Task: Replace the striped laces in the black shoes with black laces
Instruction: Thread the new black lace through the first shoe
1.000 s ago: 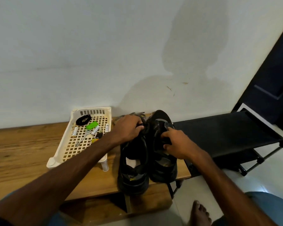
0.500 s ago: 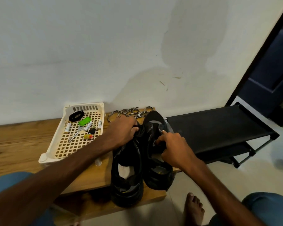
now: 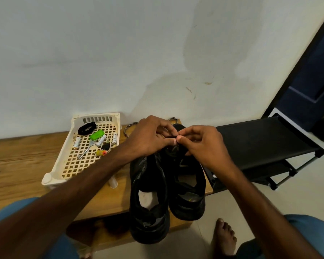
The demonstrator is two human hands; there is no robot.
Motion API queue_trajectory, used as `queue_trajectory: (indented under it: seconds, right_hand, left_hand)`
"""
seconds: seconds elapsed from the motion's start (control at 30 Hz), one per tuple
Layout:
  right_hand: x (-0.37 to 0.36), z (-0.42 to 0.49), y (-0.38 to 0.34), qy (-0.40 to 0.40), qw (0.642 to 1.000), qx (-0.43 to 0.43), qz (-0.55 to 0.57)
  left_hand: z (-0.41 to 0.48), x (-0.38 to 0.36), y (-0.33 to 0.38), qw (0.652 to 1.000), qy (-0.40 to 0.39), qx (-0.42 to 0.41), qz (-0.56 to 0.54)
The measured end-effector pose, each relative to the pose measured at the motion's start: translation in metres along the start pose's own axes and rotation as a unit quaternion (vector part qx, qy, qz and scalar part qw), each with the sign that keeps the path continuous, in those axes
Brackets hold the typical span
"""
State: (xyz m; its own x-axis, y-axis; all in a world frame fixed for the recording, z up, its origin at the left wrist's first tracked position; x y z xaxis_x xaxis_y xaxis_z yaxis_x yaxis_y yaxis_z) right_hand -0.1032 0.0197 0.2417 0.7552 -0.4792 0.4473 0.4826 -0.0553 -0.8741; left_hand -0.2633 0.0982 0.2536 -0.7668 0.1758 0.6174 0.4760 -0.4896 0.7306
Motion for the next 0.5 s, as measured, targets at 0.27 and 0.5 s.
queue_trajectory:
  seconds: [0.27,0.5]
  right_hand:
    - [-0.008,0.013,-0.006,0.024,0.997,0.045,-0.063]
    - [-0.001,0.017,-0.006,-0.004,1.000,0.022,0.020]
  left_hand:
    - [0.004,0.016,-0.017,0.992,0.073,-0.021,0.103]
    - [0.008,0.034,-0.029,0.978,0.178,-0.041,0.105]
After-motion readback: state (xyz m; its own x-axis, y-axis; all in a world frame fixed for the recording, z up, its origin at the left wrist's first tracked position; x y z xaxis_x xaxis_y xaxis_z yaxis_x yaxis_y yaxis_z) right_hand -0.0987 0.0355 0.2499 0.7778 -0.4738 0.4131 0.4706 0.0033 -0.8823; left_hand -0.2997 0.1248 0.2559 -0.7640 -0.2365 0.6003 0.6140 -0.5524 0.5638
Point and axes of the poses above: each hand's wrist, its own z-axis towards the middle knuckle, its own x-axis out of the back of the hand, y = z × x, the point moved 3 cm from there along z, towards the middle knuckle, and after that the axes turned 12 degrees about y, right-handed, at the moved point
